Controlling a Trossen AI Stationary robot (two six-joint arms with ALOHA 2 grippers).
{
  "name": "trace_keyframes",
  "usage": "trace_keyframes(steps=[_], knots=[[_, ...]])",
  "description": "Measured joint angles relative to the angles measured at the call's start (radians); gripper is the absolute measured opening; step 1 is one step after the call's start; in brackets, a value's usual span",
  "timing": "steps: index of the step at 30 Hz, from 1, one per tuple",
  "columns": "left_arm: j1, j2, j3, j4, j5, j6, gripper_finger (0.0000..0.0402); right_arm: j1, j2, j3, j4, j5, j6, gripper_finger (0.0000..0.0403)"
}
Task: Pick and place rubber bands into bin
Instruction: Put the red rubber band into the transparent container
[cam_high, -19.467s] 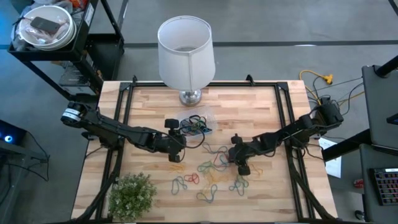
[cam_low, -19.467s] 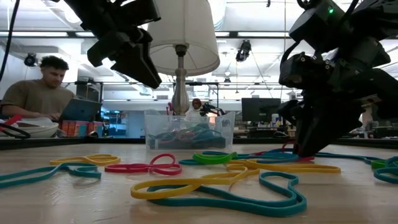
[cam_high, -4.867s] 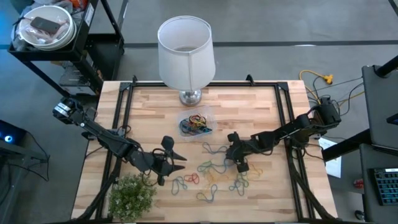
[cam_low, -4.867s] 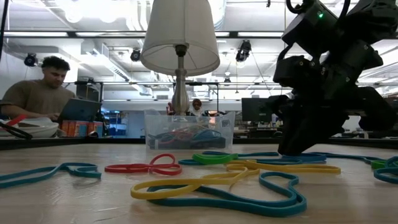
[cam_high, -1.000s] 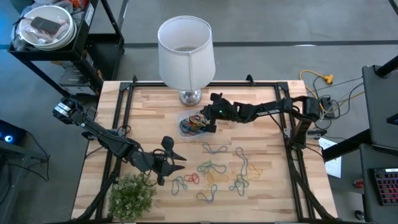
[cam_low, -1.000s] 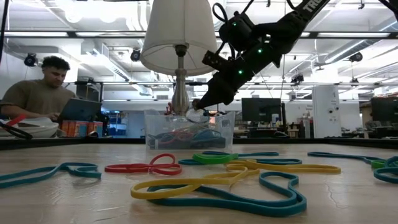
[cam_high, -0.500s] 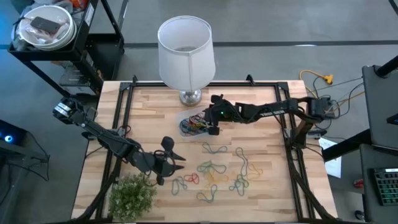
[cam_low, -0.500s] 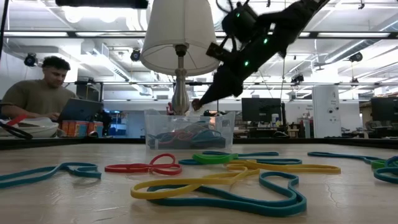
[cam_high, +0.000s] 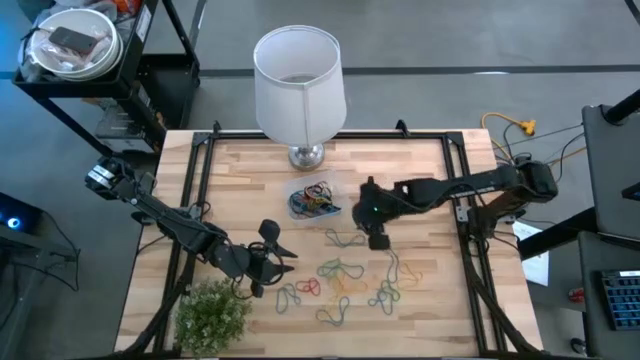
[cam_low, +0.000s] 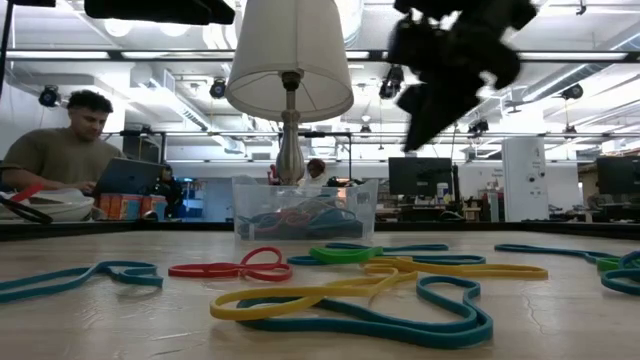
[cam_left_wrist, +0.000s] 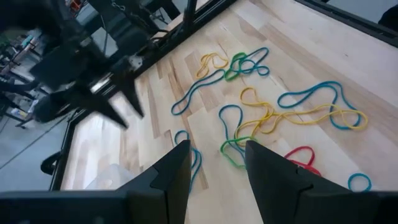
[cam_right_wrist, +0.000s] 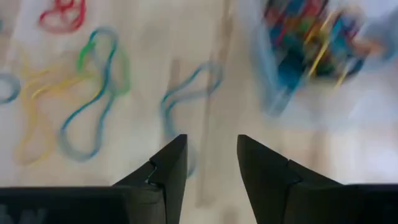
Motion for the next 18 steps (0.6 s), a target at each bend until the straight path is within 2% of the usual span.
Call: trace_keyframes(steps=[4, 8, 18], knots=[[0.000, 0.000, 0.000, -0.001, 0.000, 0.000, 0.0137, 0.062, -0.013, -0.020, -0.083, 0.000, 0.137, 0.0127], [0.000, 0.000, 0.000, 0.000, 0.000, 0.000, 0.0137, 0.128, -0.008, -0.054, -0.076, 0.000, 0.206, 0.0123], [0.000, 0.000, -0.024, -0.003, 0.011, -0.061, 0.0137, 0.270, -0.004, -0.196, 0.129, 0.009, 0.313, 0.0120]])
